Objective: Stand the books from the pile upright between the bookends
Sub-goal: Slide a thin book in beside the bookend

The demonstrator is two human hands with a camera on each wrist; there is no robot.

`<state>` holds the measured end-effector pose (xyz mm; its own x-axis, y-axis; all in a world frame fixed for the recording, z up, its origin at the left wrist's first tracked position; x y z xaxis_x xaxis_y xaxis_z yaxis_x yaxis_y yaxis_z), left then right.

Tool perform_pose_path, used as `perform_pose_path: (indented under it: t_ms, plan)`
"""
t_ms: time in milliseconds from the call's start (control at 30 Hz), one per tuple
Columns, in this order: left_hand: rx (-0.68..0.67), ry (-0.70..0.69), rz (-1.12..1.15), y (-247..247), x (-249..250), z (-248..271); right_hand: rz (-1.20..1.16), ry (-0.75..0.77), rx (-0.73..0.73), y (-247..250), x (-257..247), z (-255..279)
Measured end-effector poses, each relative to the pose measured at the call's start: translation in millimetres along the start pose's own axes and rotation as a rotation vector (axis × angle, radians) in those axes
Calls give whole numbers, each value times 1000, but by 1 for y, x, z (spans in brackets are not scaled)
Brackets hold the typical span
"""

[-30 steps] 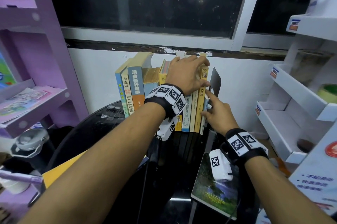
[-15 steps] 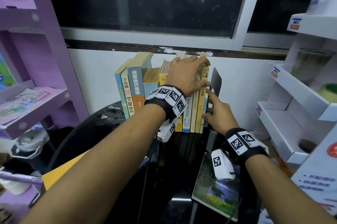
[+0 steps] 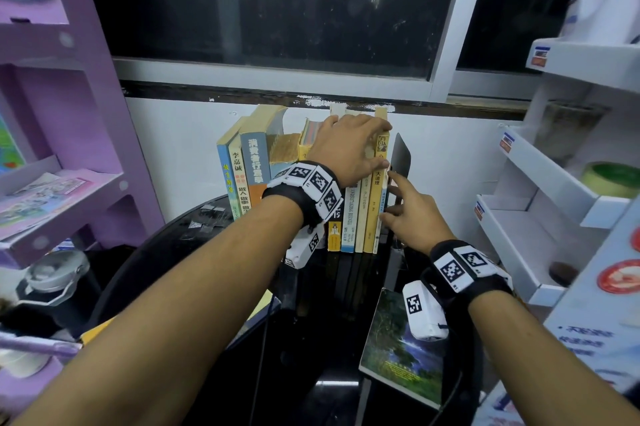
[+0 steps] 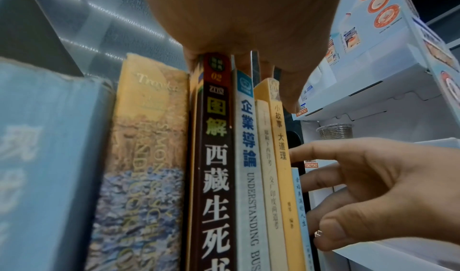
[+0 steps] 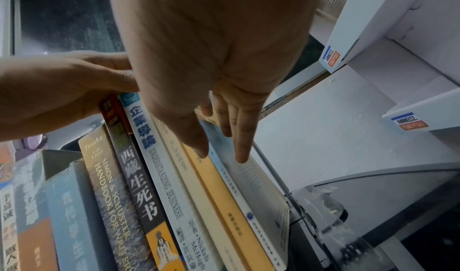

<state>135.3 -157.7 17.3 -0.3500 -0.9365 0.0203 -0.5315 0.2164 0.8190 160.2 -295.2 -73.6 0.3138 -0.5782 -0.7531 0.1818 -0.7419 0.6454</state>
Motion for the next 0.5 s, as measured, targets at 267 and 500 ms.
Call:
perform_pose_path:
  t_ms: [267,500]
  plan:
    - [55,-97,63,16,18,21,114,-55,-46,13,-1,18]
    - [-10,-134,92,16,43,49,381,-127,-207,15,1,49]
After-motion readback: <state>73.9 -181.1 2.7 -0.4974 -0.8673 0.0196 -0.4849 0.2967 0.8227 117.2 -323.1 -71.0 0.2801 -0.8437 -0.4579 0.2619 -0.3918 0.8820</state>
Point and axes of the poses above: each hand's wrist, its own z-axis away from the middle knuckle, its own y-axis out of the back of the hand, x = y × z, the point moved 5 cm from there along -z, towards the middle knuckle, and after that the axes turned 10 degrees about -y, right-handed, at the moved point
